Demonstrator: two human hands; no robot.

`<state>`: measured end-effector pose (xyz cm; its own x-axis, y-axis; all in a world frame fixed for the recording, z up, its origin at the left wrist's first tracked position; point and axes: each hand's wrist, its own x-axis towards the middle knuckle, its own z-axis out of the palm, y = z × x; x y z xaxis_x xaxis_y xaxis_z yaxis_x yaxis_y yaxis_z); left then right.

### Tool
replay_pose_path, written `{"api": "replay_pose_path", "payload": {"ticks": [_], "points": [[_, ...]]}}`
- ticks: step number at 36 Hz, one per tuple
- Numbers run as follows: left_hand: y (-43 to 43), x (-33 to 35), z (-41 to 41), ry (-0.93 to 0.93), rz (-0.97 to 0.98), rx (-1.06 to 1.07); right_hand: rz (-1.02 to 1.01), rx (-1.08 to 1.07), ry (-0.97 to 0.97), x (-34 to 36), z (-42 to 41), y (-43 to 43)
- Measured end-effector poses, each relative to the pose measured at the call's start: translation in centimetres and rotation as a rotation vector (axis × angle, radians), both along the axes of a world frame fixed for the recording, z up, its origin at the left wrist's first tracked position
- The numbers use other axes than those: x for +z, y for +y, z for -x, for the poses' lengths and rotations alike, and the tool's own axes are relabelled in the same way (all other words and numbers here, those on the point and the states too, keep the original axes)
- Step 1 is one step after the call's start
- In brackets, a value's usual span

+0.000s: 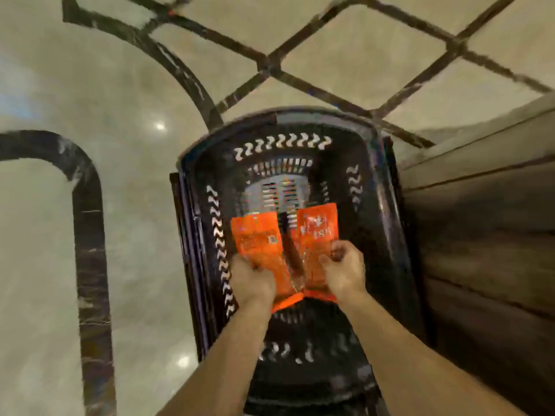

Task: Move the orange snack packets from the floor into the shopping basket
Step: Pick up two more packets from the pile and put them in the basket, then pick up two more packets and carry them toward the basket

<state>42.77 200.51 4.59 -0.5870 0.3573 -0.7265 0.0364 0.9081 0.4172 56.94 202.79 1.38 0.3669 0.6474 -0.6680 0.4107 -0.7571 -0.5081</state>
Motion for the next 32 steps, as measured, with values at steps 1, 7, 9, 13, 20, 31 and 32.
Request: {"api": "replay_pose_path", "payload": {"ticks": [1,7,9,13,20,31,32], "points": [[-0.5,-2.9,-0.3,0.024,0.041,-0.015,0.03,-0.025,-0.007,-3.1,-0.1,-0.7],[-2.5,-15.0,-2.6,-0.016,0.175,0.124,0.168,-0.032,0.007,-18.3,-0.9,-4.2],[-3.7,-18.4,-3.0,-0.034,0.178,0.208,0.231,0.003,0.039,-20.7,-1.2,-5.1],[-4.4,-20.4,-3.3,-0.064,0.258,0.122,0.27,0.12,0.0,-21.1,-1.5,-5.2],[-3.1,-13.0,-2.0,0.037,0.197,-0.239,0.269,0.382,-0.141,-12.5,-0.2,-1.8],[0.6,14.9,7.5,0.033,-0.254,-0.542,-0.099,0.964,-0.175,17.3,8.0,6.5],[0.5,18.0,8.9,0.066,-0.276,-0.551,-0.134,1.026,-0.186,20.7,9.0,6.8]]}}
